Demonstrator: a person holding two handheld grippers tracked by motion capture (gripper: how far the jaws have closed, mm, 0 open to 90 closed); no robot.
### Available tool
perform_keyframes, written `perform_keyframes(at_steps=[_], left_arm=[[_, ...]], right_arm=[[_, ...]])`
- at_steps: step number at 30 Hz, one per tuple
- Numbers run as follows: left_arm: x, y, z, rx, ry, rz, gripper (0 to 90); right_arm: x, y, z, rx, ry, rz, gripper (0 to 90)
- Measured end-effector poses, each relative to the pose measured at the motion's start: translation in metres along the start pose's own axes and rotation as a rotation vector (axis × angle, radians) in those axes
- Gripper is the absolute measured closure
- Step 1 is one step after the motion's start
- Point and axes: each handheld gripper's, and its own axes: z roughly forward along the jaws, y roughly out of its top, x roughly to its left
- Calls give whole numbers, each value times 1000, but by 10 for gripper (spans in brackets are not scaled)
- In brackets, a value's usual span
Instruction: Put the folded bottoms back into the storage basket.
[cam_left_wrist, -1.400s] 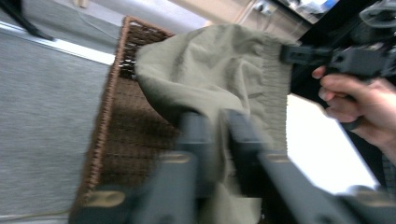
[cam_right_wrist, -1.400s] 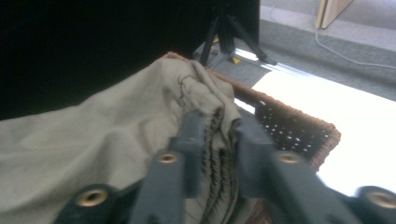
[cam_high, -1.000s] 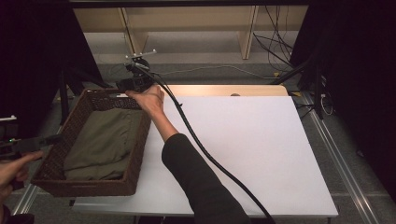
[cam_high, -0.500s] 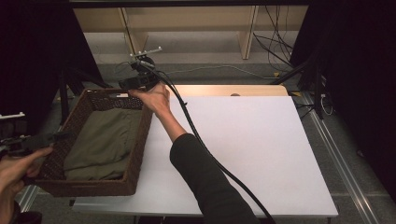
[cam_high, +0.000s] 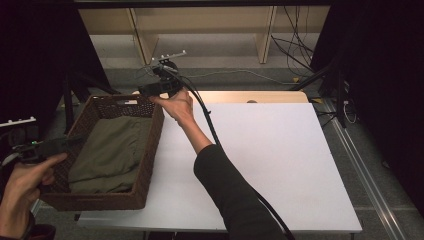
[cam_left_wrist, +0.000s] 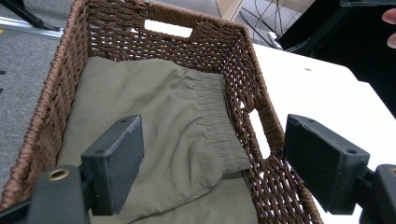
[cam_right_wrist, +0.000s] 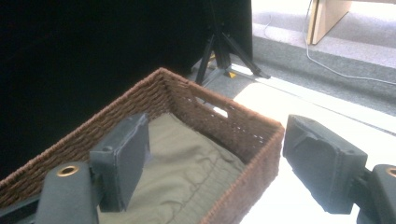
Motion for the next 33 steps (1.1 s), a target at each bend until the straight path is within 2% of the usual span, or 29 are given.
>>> perform_keyframes(at_steps=[3,12,16,23,33], left_arm=[[-4,0,3,-7,-6,-1,203],[-16,-1,11,-30,-44,13,202],[-22,-1,14,-30,-59,29,193],[-34,-2,18,-59,-87,40,191],[-52,-6,30,-58,-124,67,191]], right_arm=[[-5,-2,-8,-5,-21,-16,236],[-20,-9,-25,-22,-37,-13,223],[-23,-11,-34,-36,-41,-14,211],[-30,-18,-52,-57,-44,-23,205],[-33,-24,-69,-83,-43,-39,201]])
